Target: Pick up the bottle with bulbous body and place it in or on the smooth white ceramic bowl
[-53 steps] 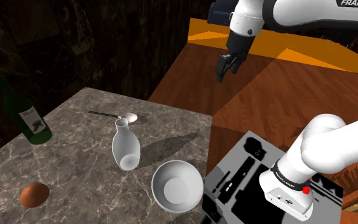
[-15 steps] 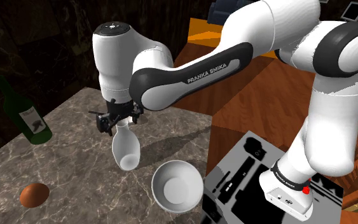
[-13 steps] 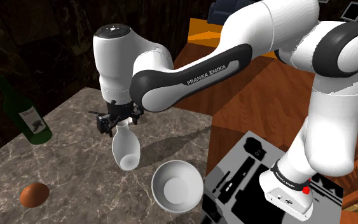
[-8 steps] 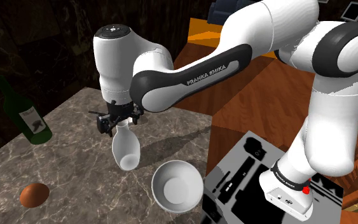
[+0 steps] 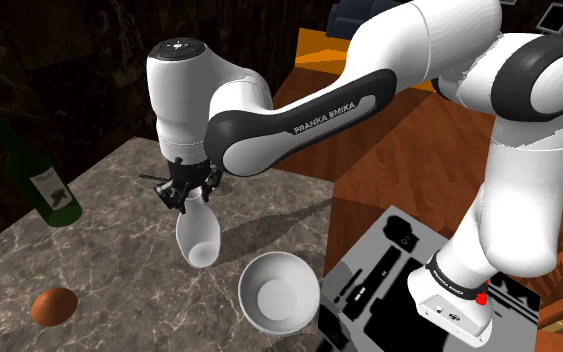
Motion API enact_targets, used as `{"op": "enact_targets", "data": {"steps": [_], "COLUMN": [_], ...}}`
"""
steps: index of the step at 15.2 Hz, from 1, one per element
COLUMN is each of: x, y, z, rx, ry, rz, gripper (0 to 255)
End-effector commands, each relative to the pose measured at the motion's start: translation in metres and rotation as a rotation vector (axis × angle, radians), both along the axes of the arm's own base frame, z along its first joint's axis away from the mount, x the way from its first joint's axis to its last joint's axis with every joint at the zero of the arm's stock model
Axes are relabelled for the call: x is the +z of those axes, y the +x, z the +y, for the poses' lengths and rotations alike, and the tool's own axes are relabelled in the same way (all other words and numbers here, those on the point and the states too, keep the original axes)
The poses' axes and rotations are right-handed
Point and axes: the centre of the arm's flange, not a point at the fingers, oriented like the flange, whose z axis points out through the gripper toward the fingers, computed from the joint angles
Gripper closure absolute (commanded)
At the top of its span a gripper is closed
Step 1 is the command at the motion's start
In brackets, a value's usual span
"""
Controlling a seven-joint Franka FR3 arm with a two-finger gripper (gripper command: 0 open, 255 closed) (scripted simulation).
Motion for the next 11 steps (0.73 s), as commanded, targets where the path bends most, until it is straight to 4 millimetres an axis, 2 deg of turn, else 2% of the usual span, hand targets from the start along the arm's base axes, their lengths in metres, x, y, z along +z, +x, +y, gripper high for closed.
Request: {"op": "enact_targets", "data": {"steps": [1, 2, 11], "x": [0.0, 0.0, 0.047], "y": [0.0, 0.0, 0.0], "z": [0.0, 0.0, 0.0], "rx": [0.0, 0.0, 0.0], "ry": [0.0, 0.0, 0.0], "rz": [0.001, 0.001, 0.001], "gripper": [255, 255, 255]}}
